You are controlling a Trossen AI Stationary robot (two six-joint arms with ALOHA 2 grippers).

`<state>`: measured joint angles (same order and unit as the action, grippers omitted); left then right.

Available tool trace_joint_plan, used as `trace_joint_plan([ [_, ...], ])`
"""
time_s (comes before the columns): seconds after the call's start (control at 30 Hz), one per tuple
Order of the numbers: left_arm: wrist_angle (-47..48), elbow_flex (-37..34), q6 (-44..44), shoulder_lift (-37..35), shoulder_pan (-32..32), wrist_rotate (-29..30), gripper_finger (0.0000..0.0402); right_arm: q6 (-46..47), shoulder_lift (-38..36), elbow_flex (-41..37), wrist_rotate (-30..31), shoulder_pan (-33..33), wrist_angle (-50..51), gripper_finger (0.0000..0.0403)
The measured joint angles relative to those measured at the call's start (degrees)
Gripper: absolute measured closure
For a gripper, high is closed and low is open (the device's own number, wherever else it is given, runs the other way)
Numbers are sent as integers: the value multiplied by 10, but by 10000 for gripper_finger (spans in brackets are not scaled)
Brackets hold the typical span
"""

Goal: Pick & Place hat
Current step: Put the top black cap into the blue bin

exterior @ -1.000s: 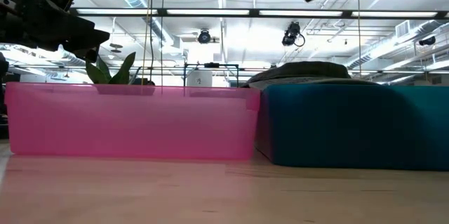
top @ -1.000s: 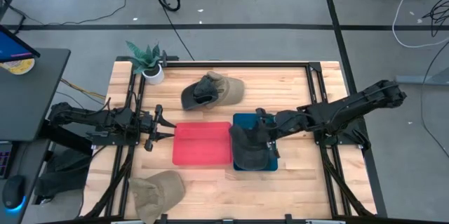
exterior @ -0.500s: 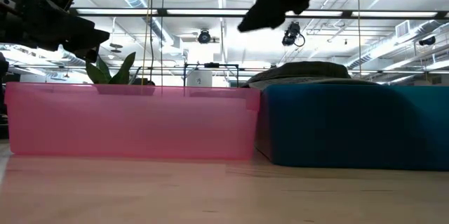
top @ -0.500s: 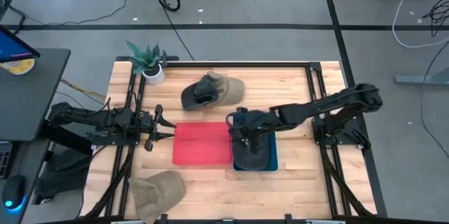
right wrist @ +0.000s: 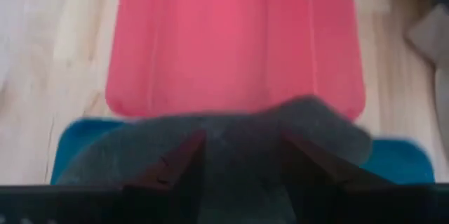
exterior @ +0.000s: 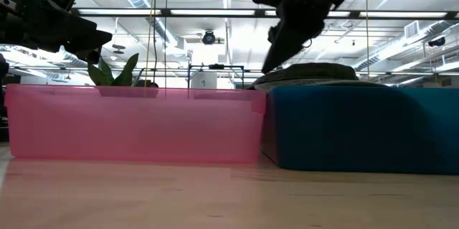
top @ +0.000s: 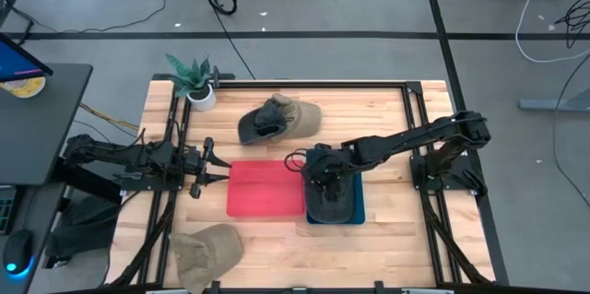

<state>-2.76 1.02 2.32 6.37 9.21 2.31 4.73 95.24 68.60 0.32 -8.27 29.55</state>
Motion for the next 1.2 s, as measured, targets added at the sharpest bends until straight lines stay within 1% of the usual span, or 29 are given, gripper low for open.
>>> trace_joint_plan([
  [0.17, 0, 0, 0, 0, 0, 0, 241, 23, 0, 0, 0, 3, 50, 228],
  [0.33, 0, 0, 0, 0, 0, 0, 241, 44, 0, 0, 0, 4, 78, 247],
  [0.53, 0, 0, 0, 0, 0, 0, 241, 27, 0, 0, -11, 7, 64, 274],
  [0.73, 0, 0, 0, 0, 0, 0, 241, 36, 3, -3, -30, 17, 64, 301],
  [0.83, 0, 0, 0, 0, 0, 0, 241, 38, 3, -14, -43, 25, 50, 317],
  [1.03, 0, 0, 0, 0, 0, 0, 241, 38, 3, -45, -47, 48, 43, 360],
  [1.1, 0, 0, 0, 0, 0, 0, 241, 36, 3, -58, -60, 59, 24, 376],
  [1.2, 0, 0, 0, 0, 0, 0, 241, 21, 3, -77, -103, 74, -10, 396],
])
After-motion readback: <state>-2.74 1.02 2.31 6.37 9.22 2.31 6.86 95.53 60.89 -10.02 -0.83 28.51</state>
